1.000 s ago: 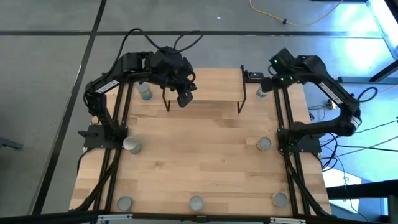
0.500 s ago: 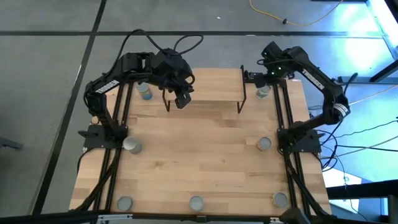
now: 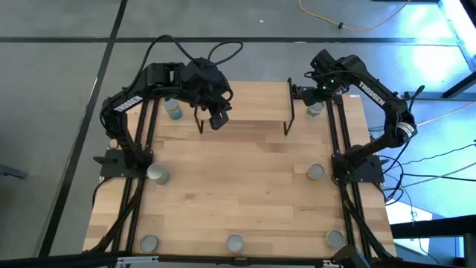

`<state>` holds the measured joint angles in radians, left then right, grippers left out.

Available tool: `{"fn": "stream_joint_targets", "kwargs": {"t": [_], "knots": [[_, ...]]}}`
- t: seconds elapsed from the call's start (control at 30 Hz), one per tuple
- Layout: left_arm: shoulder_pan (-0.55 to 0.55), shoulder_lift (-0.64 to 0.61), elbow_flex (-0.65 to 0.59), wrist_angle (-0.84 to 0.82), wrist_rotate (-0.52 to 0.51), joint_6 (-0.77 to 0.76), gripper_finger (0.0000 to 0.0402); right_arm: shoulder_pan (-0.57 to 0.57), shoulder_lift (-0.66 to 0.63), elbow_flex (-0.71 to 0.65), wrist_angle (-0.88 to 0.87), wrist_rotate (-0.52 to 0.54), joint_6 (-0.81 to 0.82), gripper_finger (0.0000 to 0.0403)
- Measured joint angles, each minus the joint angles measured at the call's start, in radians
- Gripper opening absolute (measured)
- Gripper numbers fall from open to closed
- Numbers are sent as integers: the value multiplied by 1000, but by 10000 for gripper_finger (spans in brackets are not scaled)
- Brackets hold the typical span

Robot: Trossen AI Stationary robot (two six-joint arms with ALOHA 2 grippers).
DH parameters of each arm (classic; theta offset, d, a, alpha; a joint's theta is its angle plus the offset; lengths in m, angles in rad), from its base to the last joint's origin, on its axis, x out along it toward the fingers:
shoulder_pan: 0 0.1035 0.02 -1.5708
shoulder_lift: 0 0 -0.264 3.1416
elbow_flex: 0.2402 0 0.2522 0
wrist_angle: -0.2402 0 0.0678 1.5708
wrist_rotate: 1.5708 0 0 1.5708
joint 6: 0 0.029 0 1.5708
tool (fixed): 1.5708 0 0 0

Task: Pick and place cans onto a shelf
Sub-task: Put the canned mixed vegetable on the shelf

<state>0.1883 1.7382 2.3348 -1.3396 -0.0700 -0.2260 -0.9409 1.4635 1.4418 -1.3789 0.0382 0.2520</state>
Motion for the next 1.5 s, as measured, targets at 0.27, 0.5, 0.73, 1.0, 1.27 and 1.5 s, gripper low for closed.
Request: {"fn": "stream_joint_targets", "kwargs": {"t": [0.27, 0.5, 0.73, 1.0, 1.27, 1.5], "knots": [[0, 0, 0, -14, 0, 0, 61, 1, 3, 0, 4, -58, -10, 84], [0, 0, 0, -15, 0, 0, 61, 0, 68, 0, 7, 20, 36, 106], [0, 0, 0, -15, 0, -7, 61, 1, 173, -1, 44, 13, 35, 107], [0, 1, 0, -14, 1, -9, 61, -13, 276, -1, 42, 33, 23, 107], [0, 1, 0, -14, 1, -10, 61, -57, 291, 2, 39, 47, -11, 107], [0, 1, 0, -14, 0, -4, 61, -79, 277, -3, 26, -54, -76, 107]]}}
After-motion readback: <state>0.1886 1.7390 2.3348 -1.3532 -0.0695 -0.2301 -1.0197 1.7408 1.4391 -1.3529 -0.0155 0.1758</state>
